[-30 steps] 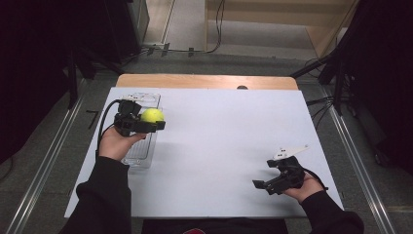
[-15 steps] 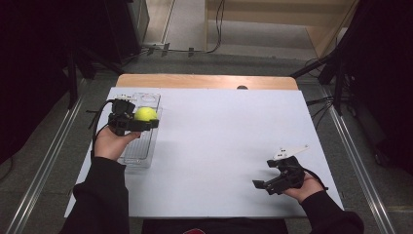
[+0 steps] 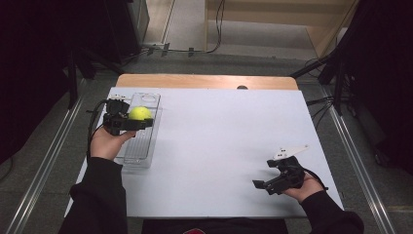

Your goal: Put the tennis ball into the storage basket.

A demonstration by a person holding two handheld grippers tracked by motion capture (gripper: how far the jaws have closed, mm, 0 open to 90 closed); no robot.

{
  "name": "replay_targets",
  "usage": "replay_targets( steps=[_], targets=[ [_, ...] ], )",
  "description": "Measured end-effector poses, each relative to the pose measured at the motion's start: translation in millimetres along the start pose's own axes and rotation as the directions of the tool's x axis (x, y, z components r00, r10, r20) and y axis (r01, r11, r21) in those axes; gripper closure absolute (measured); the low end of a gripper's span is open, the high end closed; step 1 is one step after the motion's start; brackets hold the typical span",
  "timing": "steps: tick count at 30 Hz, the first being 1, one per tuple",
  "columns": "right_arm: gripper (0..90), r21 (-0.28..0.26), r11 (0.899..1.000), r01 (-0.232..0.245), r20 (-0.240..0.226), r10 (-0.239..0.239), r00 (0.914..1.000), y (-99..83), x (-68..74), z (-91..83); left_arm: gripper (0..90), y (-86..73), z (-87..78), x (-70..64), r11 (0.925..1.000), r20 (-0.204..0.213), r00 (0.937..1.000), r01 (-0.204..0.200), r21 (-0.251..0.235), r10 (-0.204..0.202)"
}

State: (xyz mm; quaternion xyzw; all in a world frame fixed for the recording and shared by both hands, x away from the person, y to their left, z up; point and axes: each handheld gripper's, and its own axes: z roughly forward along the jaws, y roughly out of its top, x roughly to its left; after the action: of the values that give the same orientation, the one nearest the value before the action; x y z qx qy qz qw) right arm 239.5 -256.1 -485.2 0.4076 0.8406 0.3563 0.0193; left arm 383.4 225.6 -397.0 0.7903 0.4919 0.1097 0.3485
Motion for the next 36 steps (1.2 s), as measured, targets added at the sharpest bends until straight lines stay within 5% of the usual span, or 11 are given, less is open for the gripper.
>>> replay_targets(
  steps=[36],
  targets=[
    [0.0, 0.004, 1.0, 0.001, 0.0, -0.001, 1.0, 0.2, 0.4, 0.8, 25.5, -10.2, 12.2, 14.0, 0.9984, -0.042, 0.9982, 0.045, 0.036, -0.043]
  ],
)
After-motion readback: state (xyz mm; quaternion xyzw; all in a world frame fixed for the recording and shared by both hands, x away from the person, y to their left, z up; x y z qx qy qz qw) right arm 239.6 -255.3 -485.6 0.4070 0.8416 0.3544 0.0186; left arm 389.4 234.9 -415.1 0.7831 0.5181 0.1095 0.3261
